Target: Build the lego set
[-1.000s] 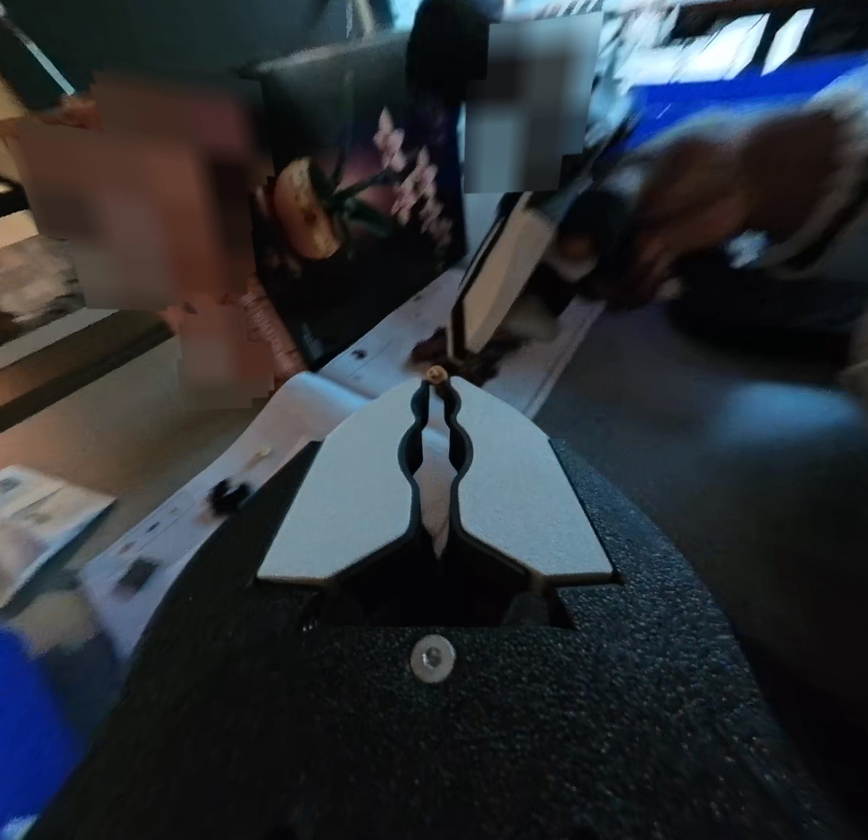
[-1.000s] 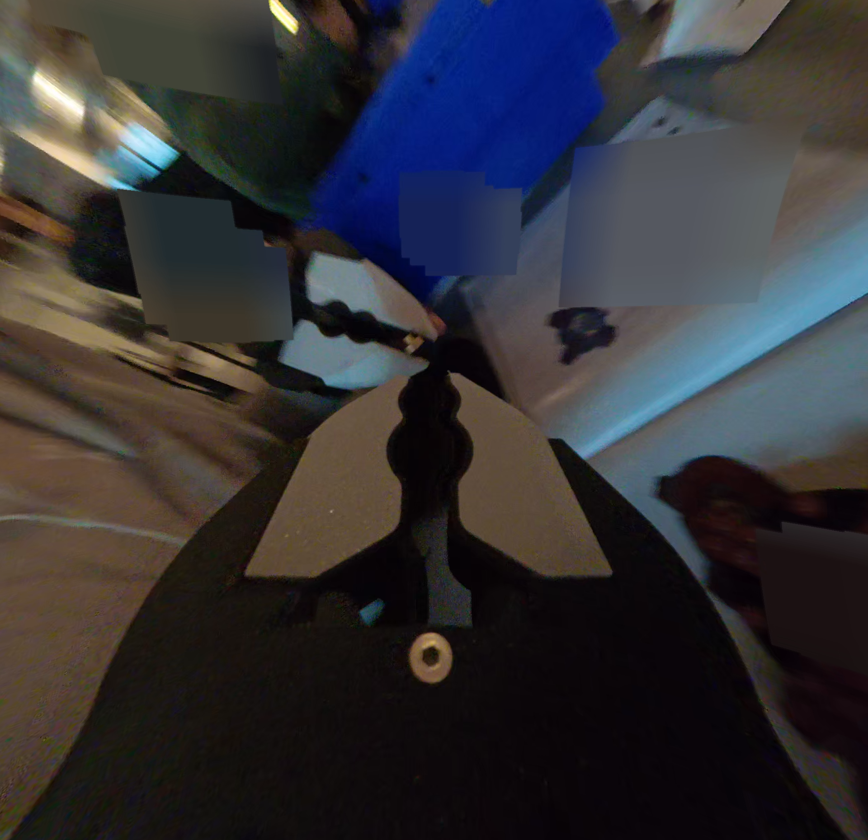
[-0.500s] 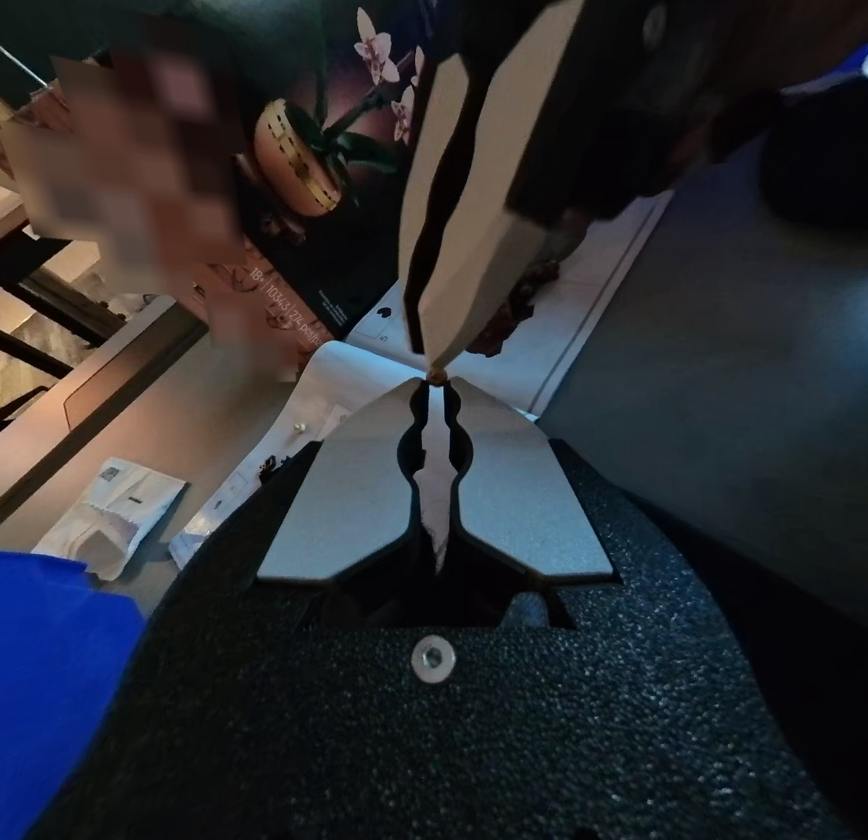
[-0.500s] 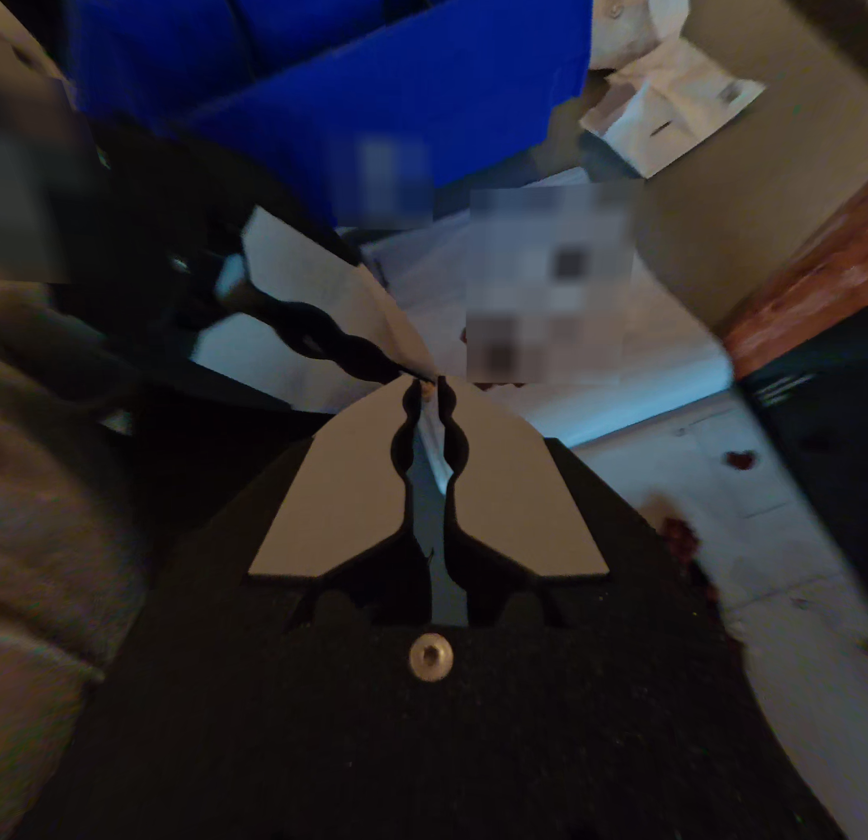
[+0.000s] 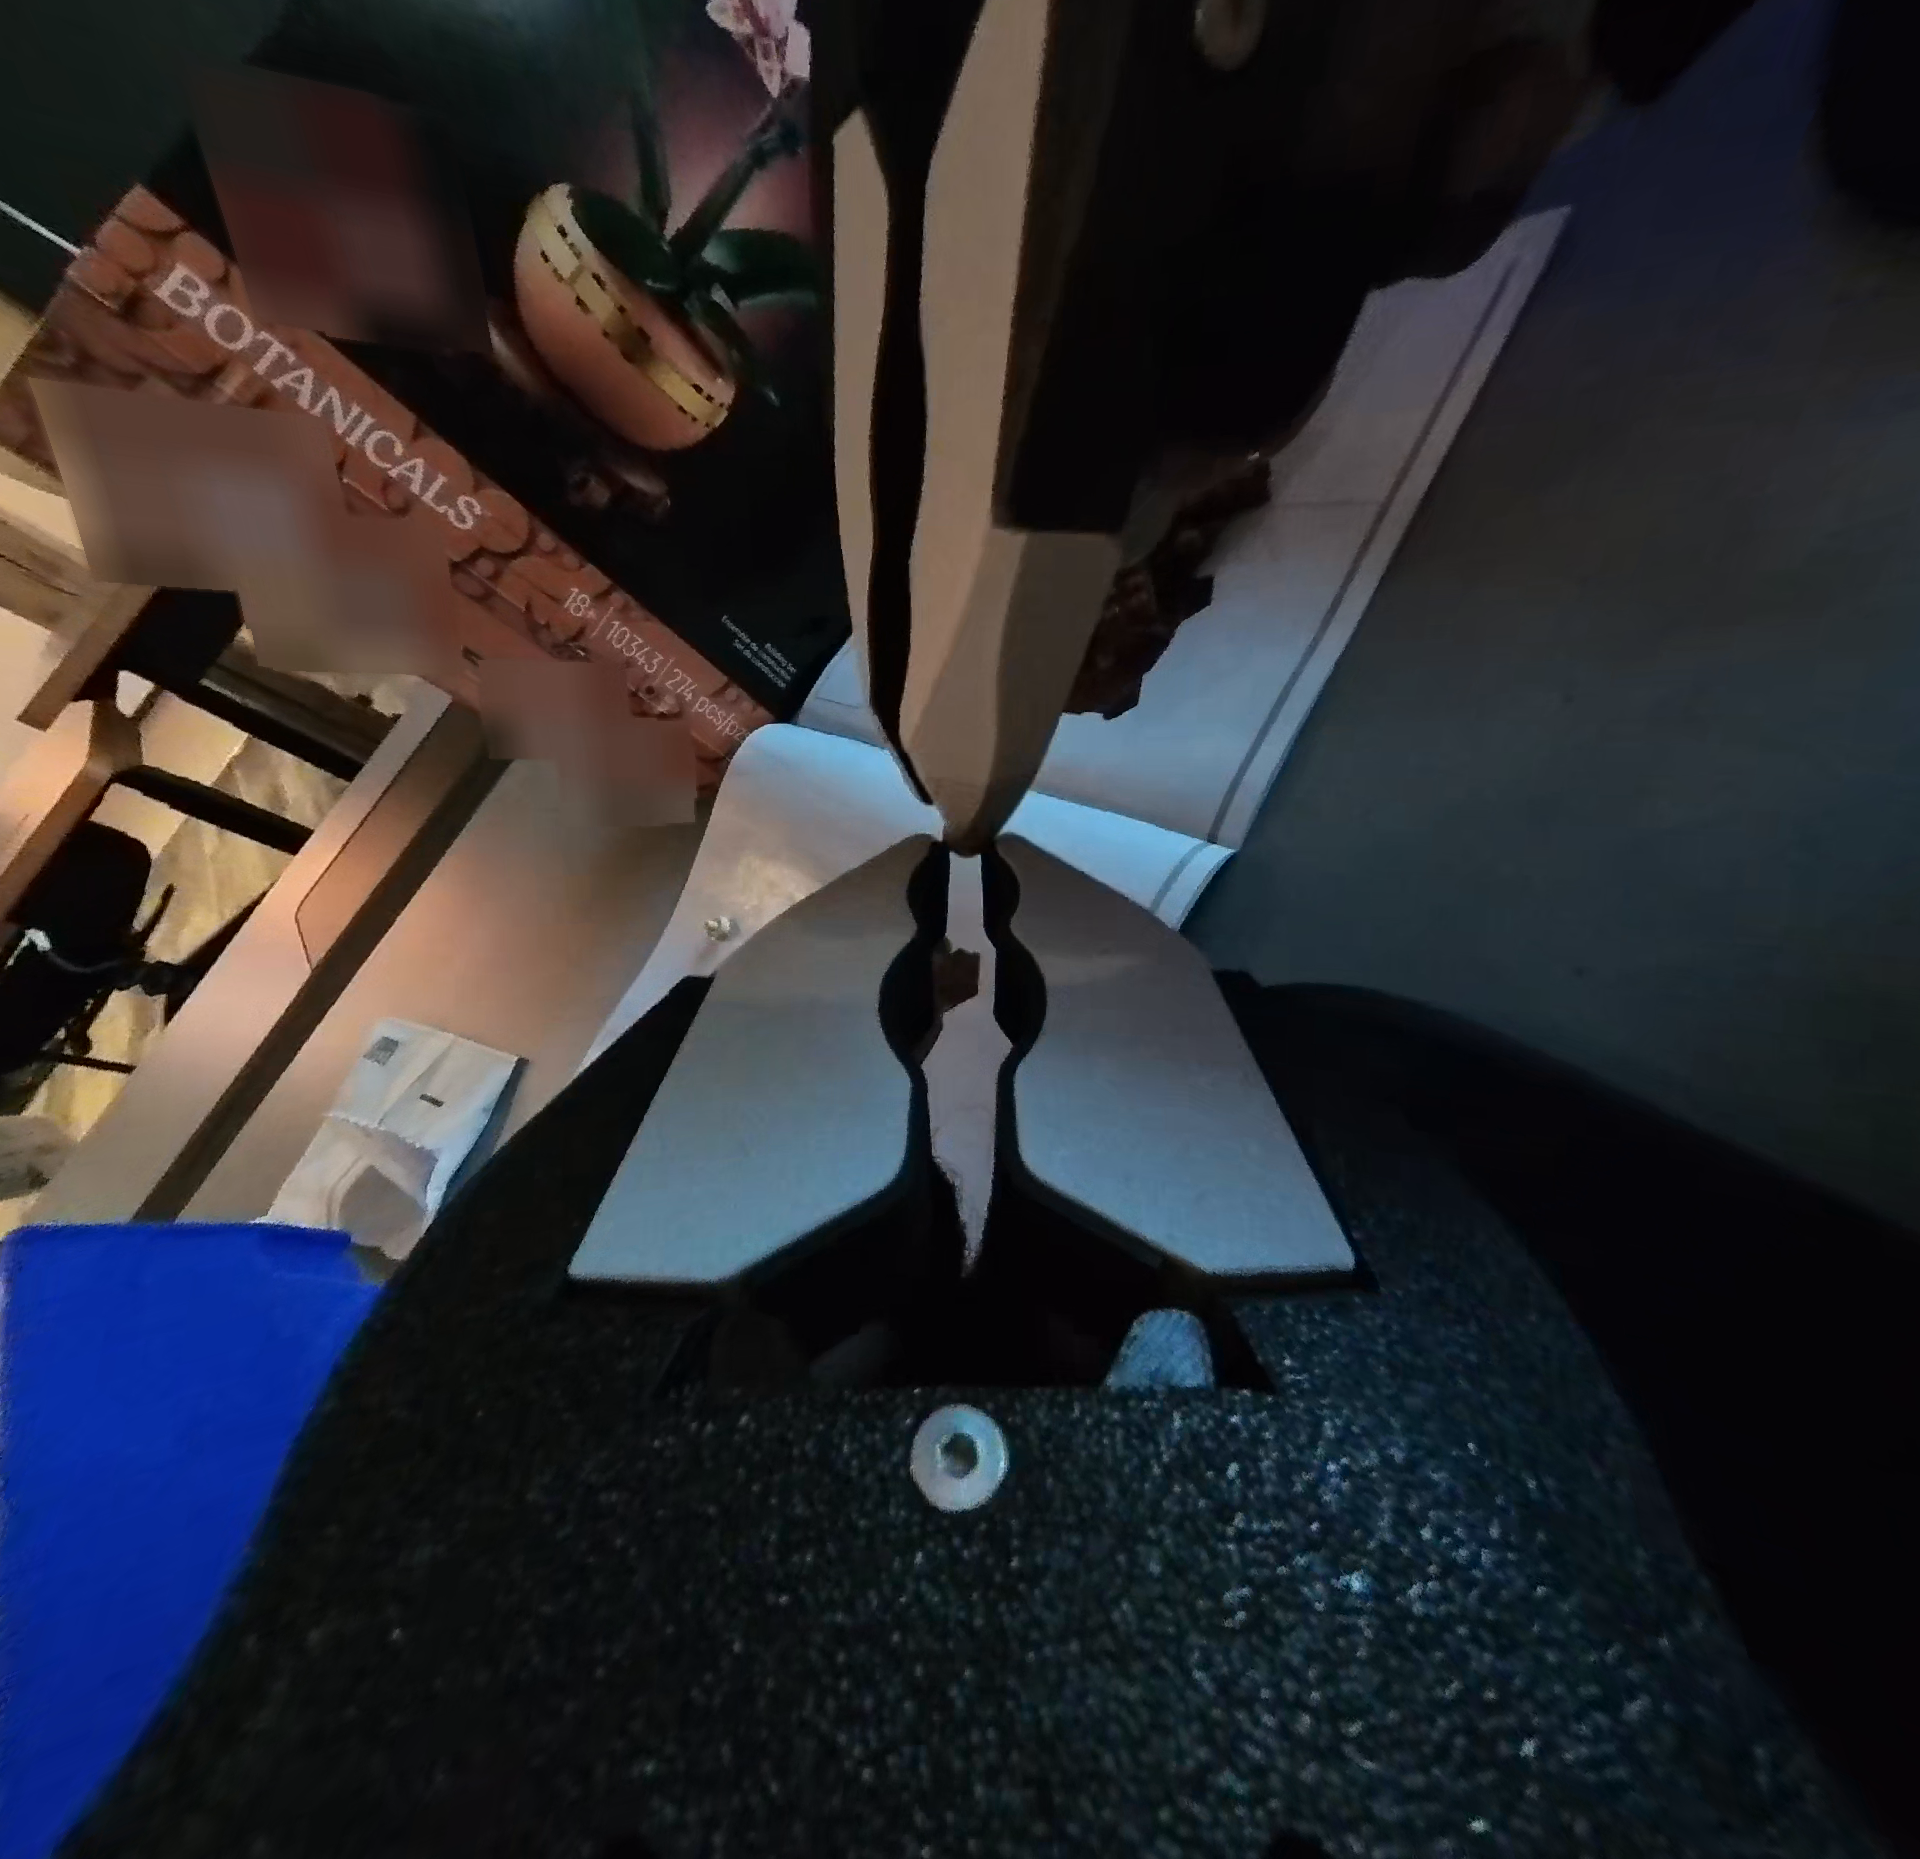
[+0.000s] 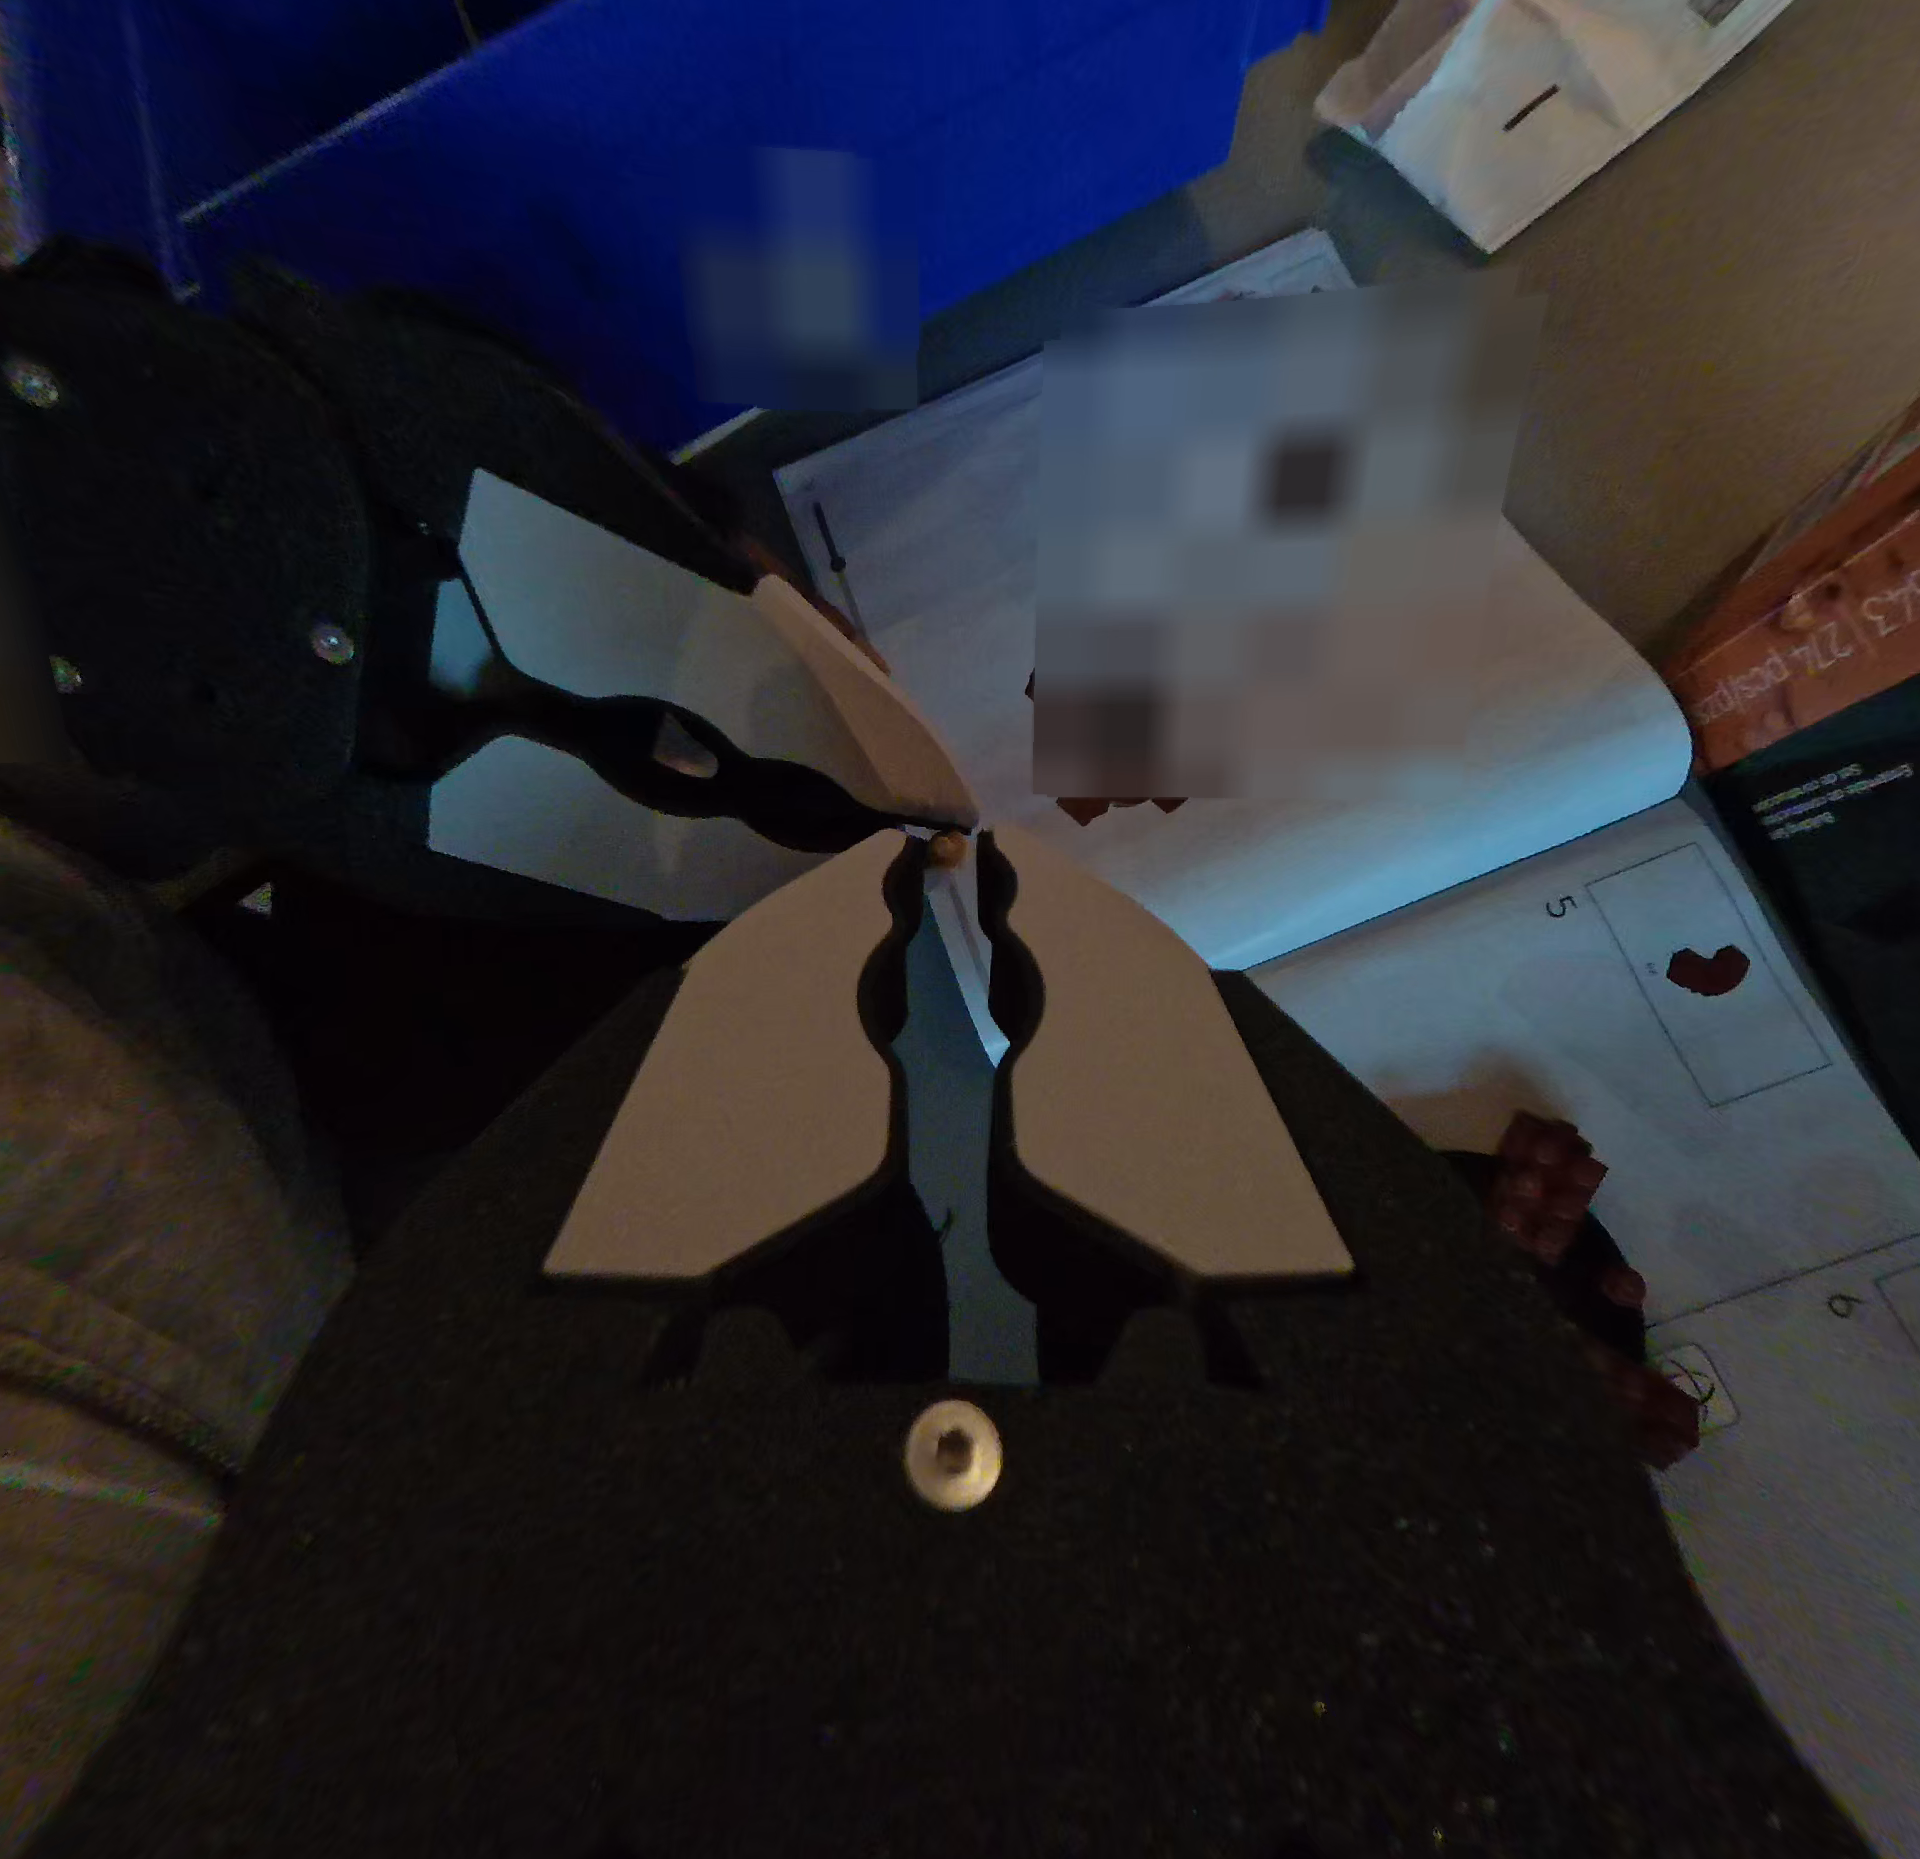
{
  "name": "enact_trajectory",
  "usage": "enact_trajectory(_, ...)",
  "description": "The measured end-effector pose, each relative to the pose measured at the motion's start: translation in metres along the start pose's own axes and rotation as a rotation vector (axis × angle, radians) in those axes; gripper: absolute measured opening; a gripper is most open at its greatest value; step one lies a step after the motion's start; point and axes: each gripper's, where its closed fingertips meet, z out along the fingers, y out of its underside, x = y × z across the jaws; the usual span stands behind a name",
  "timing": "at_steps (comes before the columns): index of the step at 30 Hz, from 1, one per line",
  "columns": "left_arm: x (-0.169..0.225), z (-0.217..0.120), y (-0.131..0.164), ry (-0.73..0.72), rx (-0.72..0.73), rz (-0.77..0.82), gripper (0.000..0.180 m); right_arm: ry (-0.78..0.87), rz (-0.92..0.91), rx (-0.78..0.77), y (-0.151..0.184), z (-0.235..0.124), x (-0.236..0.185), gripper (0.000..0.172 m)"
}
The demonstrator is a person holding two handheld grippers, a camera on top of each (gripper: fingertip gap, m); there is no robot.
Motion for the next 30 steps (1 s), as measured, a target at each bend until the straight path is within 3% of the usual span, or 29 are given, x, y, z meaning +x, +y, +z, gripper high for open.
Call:
enact_trajectory(13,-0.003,-0.001,0.001,-0.031,0.003,0.025,0.005,-0.033,-0.015,0.018,-0.001,0.003,0.001,0.0)
enact_trajectory(18,-0.008,0.0,0.007,-0.061,-0.018,-0.007,0.018,-0.031,-0.012,0.035,-0.004,0.003,0.007,0.0)
enact_trajectory(20,-0.012,-0.001,0.016,-0.086,-0.052,-0.06,0.025,0.01,-0.017,0.038,-0.009,0.002,0.018,0.0)
enact_trajectory(26,-0.01,-0.008,0.021,-0.04,-0.063,-0.444,0.035,0.156,-0.049,-0.085,-0.032,0.028,0.073,0.0)
enact_trajectory(30,-0.012,-0.015,0.02,-0.054,-0.094,-0.443,0.037,0.208,-0.104,-0.223,-0.031,0.056,0.098,0.001)
